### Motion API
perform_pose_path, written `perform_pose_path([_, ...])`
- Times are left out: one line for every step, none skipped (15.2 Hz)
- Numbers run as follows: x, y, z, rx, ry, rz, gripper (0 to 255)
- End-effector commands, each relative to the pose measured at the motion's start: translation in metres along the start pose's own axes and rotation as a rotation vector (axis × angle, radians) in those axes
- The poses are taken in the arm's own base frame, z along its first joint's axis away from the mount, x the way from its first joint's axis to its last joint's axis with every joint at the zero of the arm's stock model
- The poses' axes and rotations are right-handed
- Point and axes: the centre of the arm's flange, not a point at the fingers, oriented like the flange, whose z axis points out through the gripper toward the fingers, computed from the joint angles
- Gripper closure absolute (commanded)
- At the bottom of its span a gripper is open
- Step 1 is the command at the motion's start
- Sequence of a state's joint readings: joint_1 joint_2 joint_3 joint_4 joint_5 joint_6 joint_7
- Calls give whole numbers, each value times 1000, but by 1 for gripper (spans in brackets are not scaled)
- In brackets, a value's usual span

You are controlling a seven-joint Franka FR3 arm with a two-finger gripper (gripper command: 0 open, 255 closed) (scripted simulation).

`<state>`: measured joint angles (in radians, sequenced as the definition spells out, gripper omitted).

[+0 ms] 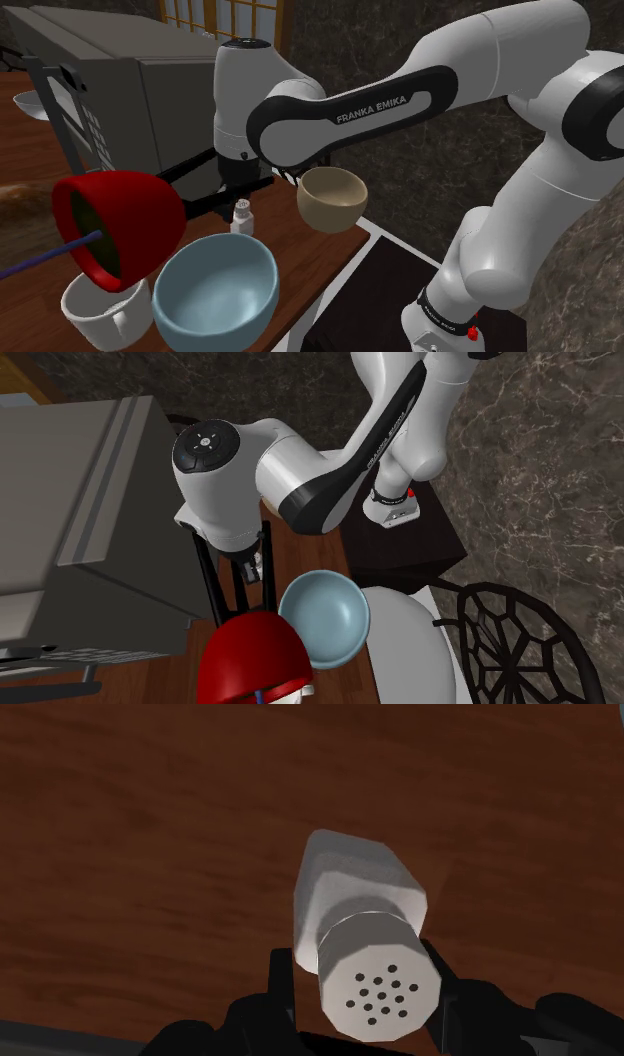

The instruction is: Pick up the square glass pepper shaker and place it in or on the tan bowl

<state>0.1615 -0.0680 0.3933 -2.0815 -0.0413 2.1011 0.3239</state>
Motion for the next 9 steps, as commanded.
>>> perform_pose_path([0, 2, 4, 0, -9, 2, 255])
perform_pose_path([1, 2, 5, 0, -8, 2, 255])
perform_pose_path([2, 3, 6, -1, -8, 2, 255])
perform_pose_path([4, 3, 6, 0, -8, 2, 255])
perform_pose_path([4, 2, 6, 0, -9, 2, 255])
perform_pose_path([3, 2, 7, -1, -9, 2, 255])
perform_pose_path([3, 2, 6, 0, -9, 2, 255])
perform_pose_path([1, 2, 4, 0, -9, 2, 255])
perform_pose_path([1, 2, -2, 0, -9, 2, 255])
